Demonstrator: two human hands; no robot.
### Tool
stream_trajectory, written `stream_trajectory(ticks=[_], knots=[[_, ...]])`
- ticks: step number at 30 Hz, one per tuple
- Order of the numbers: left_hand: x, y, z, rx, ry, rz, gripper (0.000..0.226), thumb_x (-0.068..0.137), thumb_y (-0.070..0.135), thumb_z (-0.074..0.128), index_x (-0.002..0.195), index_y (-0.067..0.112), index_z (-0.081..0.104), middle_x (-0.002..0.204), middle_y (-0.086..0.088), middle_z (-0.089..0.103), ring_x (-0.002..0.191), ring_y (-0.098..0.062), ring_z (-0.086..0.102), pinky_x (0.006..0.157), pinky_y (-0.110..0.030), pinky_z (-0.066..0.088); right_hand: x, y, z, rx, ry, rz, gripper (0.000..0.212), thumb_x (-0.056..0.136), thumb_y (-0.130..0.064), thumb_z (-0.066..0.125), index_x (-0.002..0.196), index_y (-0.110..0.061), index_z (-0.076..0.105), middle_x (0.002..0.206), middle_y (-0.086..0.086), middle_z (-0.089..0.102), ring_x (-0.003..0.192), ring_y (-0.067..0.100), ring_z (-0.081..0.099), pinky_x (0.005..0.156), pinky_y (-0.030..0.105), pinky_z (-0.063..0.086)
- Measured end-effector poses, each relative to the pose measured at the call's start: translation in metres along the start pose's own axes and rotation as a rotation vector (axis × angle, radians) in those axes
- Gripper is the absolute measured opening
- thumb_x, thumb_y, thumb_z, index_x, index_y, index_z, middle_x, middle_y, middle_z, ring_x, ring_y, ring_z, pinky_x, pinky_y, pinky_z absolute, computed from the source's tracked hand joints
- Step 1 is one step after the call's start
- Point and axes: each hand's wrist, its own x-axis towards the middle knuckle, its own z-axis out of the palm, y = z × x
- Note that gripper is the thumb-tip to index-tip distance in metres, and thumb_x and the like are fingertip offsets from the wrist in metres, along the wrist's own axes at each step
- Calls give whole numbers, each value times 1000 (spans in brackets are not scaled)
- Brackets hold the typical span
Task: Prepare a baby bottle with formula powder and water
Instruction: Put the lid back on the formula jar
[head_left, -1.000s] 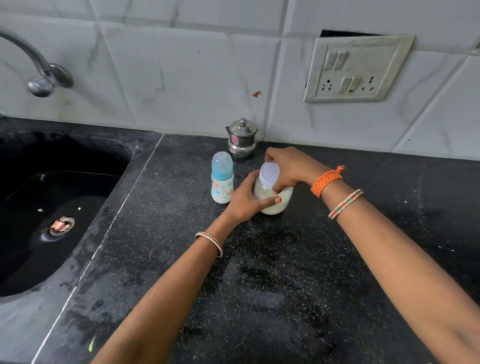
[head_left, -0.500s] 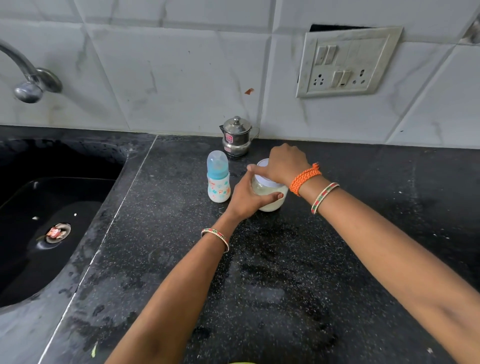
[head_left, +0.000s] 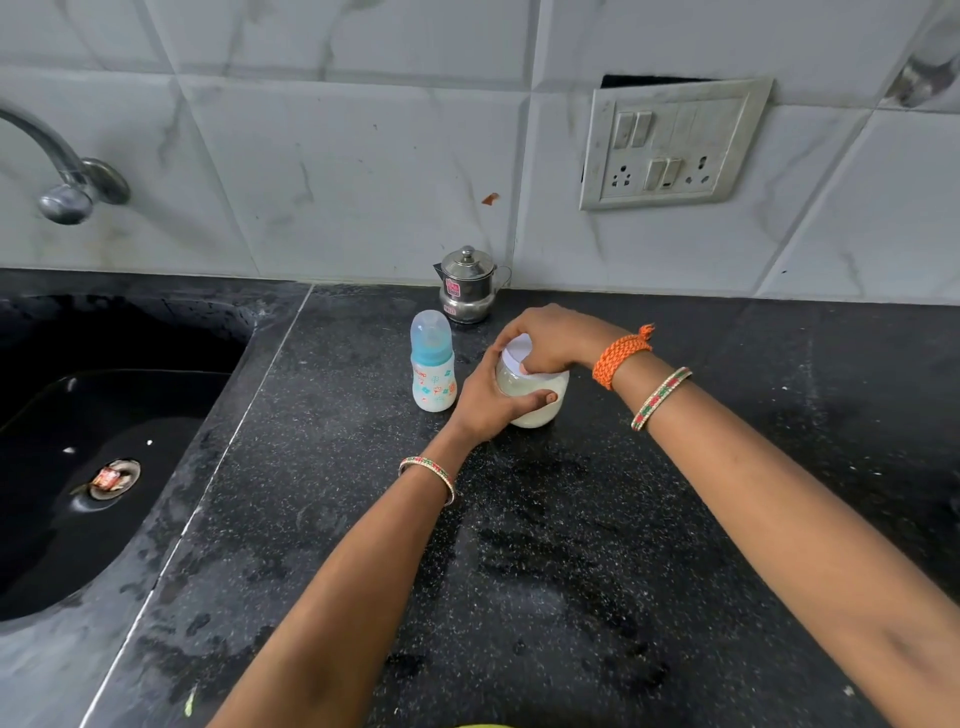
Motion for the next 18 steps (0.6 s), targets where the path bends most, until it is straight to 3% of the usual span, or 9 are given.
stream_trajectory(ticks=[3, 6, 10, 15, 18], knots=[[-1, -1, 0, -16, -6, -1, 98, 68, 27, 83, 145, 28, 22, 126, 12, 49, 115, -5, 47, 93, -18, 35, 1, -2, 1, -73, 46, 28, 53, 86, -6, 53, 132, -32, 54, 135, 9, 50, 110, 29, 57, 57, 24, 40], [-1, -2, 0, -19, -17, -7, 99, 68, 29, 83, 145, 28, 22, 124, 13, 50, 114, -5, 49, 95, -19, 37, 3, -4, 6, -151, 43, 25, 54, 87, -11, 53, 137, -31, 48, 133, 10, 52, 112, 30, 56, 73, 31, 44], [1, -6, -4, 3, -30, 3, 87, 62, 32, 85, 134, 30, 36, 128, 9, 56, 116, -8, 54, 102, -30, 43, 1, 12, 17, -231, -35, 12, 67, 86, -32, 57, 144, -43, 26, 131, 13, 41, 119, 40, 41, 89, 43, 42], [-1, -9, -7, 21, -24, 18, 80, 62, 34, 85, 130, 27, 43, 121, 9, 61, 111, -8, 58, 98, -33, 48, 0, 35, 28, -174, 121, -129, 61, 85, -53, 55, 140, -41, 31, 109, 9, 41, 97, 39, 57, 74, 34, 39], [-3, -10, -2, -3, 16, 29, 77, 63, 29, 84, 129, 26, 44, 119, 9, 62, 109, -5, 58, 96, -30, 48, 5, 38, 36, -277, 229, -131, 62, 85, -62, 47, 140, -39, 30, 117, 13, 49, 95, 39, 58, 76, 38, 40]])
